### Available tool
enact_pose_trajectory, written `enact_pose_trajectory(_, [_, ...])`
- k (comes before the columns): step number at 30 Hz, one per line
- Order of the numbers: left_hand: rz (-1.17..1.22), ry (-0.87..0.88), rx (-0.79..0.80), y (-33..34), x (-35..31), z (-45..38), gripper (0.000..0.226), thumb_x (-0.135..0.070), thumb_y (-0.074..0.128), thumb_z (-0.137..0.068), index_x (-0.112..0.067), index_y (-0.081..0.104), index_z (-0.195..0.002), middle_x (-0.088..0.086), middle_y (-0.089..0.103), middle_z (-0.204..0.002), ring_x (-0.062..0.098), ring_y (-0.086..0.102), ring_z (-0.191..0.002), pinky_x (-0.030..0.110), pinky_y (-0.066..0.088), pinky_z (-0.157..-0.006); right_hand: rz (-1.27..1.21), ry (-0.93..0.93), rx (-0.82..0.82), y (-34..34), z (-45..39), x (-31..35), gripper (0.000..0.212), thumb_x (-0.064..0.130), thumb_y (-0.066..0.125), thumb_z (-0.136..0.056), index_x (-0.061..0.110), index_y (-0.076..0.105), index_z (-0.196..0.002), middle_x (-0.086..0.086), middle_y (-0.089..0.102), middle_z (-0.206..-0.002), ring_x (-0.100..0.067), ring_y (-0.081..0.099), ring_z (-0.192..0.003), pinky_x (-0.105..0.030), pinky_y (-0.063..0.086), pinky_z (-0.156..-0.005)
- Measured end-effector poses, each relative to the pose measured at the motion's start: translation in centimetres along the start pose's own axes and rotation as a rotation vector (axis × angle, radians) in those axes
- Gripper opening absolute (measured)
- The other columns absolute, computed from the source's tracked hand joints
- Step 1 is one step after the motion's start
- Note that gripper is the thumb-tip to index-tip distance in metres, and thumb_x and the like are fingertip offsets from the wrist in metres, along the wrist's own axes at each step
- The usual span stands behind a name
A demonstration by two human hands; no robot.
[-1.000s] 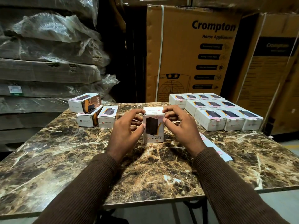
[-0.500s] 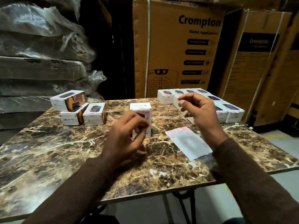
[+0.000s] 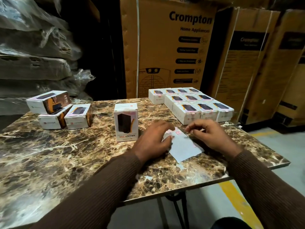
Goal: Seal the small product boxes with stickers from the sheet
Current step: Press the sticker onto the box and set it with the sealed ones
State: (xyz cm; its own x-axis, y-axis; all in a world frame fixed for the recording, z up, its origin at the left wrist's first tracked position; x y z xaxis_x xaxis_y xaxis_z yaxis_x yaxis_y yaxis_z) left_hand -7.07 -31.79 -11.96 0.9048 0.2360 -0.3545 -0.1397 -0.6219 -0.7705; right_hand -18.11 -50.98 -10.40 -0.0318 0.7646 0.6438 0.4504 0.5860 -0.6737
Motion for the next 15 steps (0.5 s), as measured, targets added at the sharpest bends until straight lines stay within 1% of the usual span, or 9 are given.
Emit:
enact_pose_trajectory(3, [-0.021,0.02,0.079,1.2,-0.6,-1.1,0.035,-0.041,0.059,-0.103,-0.021,0.066,-0.132,-0.001,0.062,-0.133,0.012,0.053,-0.12,0.039,0.047,-0.103,0.076,-0.04,0.071,-0.9,0.3,-1.1,0.023,0.011,0.07,-0.095,0.032,0.079,-0.095,0.017,0.074,-0.1,-0.006,0.069,-0.097,-0.047,0.06,-0.091])
enact_pose_trajectory(5, [-0.024,0.031,0.131,2.1,-1.1,-1.4,0.039,-0.047,0.059,-0.103,-0.023,0.065,-0.133,-0.002,0.061,-0.133,0.011,0.052,-0.119,0.038,0.047,-0.101,0.088,-0.093,0.168,-1.1,0.8,-1.4,0.017,0.02,0.071,-0.094,0.036,0.079,-0.096,0.015,0.073,-0.103,-0.008,0.07,-0.1,-0.05,0.059,-0.091])
enact_pose_trajectory(7, [-0.024,0.039,0.176,2.9,-1.3,-1.5,0.041,-0.054,0.058,-0.101,-0.027,0.066,-0.13,-0.005,0.06,-0.129,0.01,0.053,-0.115,0.041,0.051,-0.1,0.06,-0.123,0.228,-1.2,1.4,-1.7,0.013,0.027,0.072,-0.091,0.035,0.08,-0.097,0.011,0.072,-0.107,-0.013,0.07,-0.102,-0.049,0.059,-0.091])
enact_pose_trajectory(9, [-0.036,0.042,0.202,3.2,-1.1,-1.4,0.041,-0.058,0.057,-0.099,-0.028,0.067,-0.127,-0.006,0.058,-0.126,0.01,0.054,-0.112,0.045,0.054,-0.097,0.014,-0.151,0.234,-1.3,2.0,-2.0,0.014,0.02,0.08,-0.091,0.032,0.08,-0.099,0.008,0.072,-0.11,-0.017,0.07,-0.106,-0.047,0.058,-0.094])
enact_pose_trajectory(11, [-0.039,0.034,0.208,3.2,-1.0,-1.2,0.042,-0.057,0.057,-0.1,-0.026,0.065,-0.128,-0.006,0.058,-0.125,0.011,0.055,-0.112,0.046,0.055,-0.096,-0.027,-0.172,0.206,-1.3,2.5,-2.3,0.017,0.014,0.084,-0.089,0.028,0.08,-0.099,0.006,0.072,-0.112,-0.019,0.07,-0.109,-0.047,0.057,-0.096])
enact_pose_trajectory(13, [-0.048,0.04,0.188,3.2,-1.1,-1.1,0.044,-0.056,0.058,-0.1,-0.025,0.062,-0.13,-0.006,0.058,-0.126,0.013,0.054,-0.113,0.046,0.054,-0.096,-0.047,-0.178,0.18,-1.3,2.7,-2.4,0.017,0.014,0.084,-0.088,0.026,0.079,-0.098,0.005,0.073,-0.11,-0.02,0.07,-0.107,-0.048,0.058,-0.095])
enact_pose_trajectory(15, [-0.056,0.041,0.159,3.1,-1.3,-0.9,0.041,-0.057,0.058,-0.099,-0.026,0.06,-0.127,-0.006,0.057,-0.126,0.012,0.052,-0.114,0.045,0.053,-0.097,-0.003,-0.21,0.166,-1.2,2.7,-2.2,0.015,0.013,0.084,-0.089,0.026,0.078,-0.095,0.007,0.073,-0.108,-0.019,0.071,-0.106,-0.049,0.058,-0.093])
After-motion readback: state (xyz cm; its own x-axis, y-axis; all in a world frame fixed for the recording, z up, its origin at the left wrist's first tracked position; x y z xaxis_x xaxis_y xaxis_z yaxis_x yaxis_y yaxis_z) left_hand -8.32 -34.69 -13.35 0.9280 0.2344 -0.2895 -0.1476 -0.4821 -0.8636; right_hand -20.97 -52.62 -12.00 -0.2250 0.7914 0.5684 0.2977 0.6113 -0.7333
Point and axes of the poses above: each hand's wrist, its own z-axis away from the middle knuckle, its own y-axis out of the palm, x = y × z, the point moved 4 cm from there along -z, towards the middle knuckle
